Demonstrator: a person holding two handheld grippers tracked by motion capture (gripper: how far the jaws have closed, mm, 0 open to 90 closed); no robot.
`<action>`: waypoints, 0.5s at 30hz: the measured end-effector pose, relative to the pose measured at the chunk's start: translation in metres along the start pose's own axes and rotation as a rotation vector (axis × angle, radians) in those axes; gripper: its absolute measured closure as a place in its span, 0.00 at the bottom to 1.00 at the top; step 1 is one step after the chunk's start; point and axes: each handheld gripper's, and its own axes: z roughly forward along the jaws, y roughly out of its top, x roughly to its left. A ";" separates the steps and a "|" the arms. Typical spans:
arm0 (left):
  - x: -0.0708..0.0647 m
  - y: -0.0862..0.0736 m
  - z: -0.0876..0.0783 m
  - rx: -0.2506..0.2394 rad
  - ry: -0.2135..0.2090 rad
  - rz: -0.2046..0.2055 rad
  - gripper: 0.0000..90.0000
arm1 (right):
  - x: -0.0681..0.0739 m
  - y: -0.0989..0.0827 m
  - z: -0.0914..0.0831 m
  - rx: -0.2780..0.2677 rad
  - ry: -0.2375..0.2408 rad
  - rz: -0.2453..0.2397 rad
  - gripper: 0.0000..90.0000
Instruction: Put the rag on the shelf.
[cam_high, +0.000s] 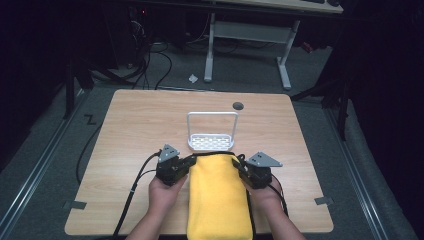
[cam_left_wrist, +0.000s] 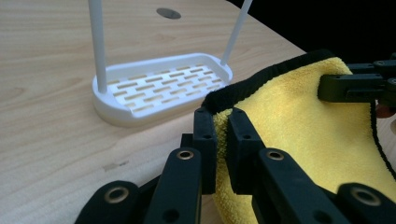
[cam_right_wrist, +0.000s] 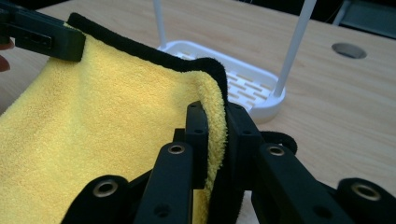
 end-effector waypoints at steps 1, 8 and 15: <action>0.000 0.003 -0.001 -0.003 0.000 0.003 0.93 | 0.000 0.002 0.000 -0.005 -0.003 0.000 0.91; 0.002 0.025 -0.008 -0.041 0.015 0.022 0.92 | -0.001 0.020 -0.001 -0.051 -0.014 -0.004 0.91; 0.001 0.047 -0.016 -0.091 0.028 0.045 0.93 | -0.003 0.044 -0.005 -0.102 -0.026 -0.011 0.90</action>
